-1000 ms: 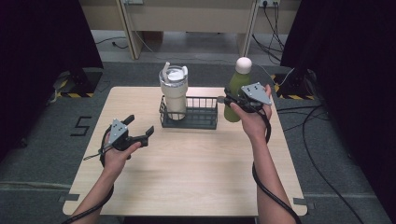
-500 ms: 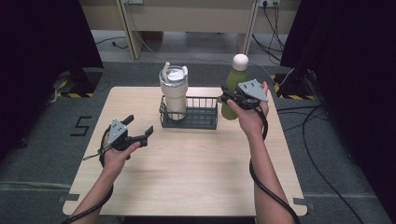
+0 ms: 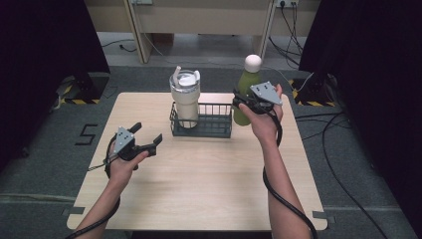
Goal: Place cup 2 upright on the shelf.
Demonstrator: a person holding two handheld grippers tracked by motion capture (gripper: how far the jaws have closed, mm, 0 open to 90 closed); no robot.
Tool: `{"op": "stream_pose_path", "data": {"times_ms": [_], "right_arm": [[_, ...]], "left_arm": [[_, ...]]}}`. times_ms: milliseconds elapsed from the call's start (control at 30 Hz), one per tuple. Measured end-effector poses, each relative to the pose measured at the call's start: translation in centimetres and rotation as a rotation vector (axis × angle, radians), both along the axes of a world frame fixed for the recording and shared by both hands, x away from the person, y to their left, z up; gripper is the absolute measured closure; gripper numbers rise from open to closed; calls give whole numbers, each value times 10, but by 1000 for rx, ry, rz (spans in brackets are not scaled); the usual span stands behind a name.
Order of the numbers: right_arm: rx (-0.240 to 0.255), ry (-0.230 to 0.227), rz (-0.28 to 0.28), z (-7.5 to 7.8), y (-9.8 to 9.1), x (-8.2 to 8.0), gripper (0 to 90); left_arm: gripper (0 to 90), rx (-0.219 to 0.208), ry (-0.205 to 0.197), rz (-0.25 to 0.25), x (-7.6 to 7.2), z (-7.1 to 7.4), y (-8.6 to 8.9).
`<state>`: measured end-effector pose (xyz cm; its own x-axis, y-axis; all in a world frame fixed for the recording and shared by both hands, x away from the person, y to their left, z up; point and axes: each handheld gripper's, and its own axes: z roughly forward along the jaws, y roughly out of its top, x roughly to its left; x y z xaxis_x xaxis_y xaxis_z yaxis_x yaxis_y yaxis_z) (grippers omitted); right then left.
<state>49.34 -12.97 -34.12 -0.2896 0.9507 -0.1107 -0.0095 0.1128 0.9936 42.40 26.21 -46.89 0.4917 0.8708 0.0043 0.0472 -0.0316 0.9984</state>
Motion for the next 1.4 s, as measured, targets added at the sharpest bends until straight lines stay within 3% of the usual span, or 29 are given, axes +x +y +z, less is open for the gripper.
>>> {"op": "stream_pose_path", "data": {"times_ms": [1400], "right_arm": [[24, -10, -2, 11, 24, 17, 236]], "left_arm": [[66, -8, -3, 13, -1, 2, 6]]}}
